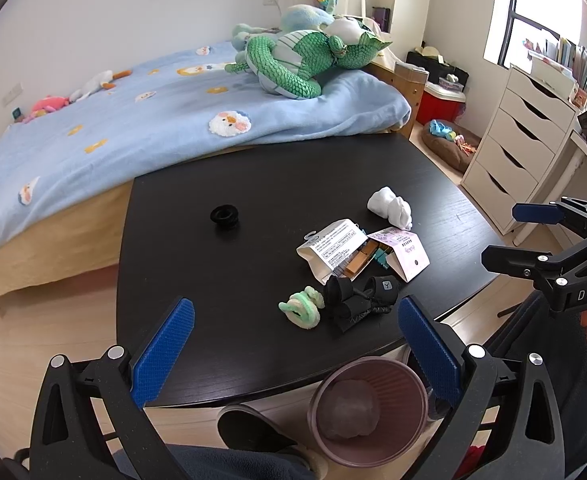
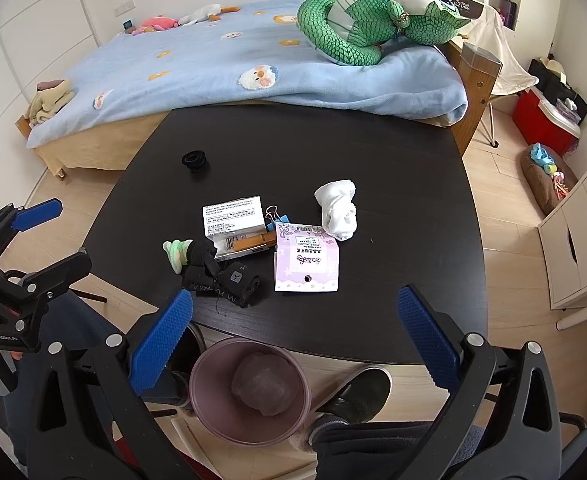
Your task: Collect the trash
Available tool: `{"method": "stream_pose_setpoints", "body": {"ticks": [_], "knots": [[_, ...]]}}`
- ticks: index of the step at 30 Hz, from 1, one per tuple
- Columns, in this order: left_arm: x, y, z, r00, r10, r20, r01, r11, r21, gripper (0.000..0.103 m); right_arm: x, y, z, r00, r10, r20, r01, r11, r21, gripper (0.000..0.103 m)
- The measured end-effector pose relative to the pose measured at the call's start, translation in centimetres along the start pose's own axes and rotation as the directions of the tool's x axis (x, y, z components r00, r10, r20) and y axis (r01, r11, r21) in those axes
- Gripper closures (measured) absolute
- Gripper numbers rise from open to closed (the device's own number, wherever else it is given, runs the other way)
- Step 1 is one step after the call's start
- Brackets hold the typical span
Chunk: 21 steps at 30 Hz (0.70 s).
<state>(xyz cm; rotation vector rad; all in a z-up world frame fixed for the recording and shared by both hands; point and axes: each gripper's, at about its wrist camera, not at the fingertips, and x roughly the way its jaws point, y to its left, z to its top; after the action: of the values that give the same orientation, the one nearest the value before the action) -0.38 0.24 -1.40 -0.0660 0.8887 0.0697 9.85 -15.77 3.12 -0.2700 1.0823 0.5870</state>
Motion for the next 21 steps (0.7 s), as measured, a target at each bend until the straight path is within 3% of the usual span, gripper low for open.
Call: {"method": "stream_pose_setpoints", "body": {"ticks": [10, 21], "knots": [[0.0, 0.0, 0.0, 1.000, 0.001, -0.003, -0.001, 1.000, -0.001, 0.005, 0.9, -0.3, 0.0, 1.000, 0.012, -0.027, -0.012, 1.000, 0.009, 0.003], [0.2, 0.6, -0.3, 1.000, -0.002, -0.007, 0.001, 1.000, -0.011, 0.005, 6.0, -1.8, 1.6, 0.990, 0.044, -0.135, -0.037, 0.998, 0.050, 0.003]]}}
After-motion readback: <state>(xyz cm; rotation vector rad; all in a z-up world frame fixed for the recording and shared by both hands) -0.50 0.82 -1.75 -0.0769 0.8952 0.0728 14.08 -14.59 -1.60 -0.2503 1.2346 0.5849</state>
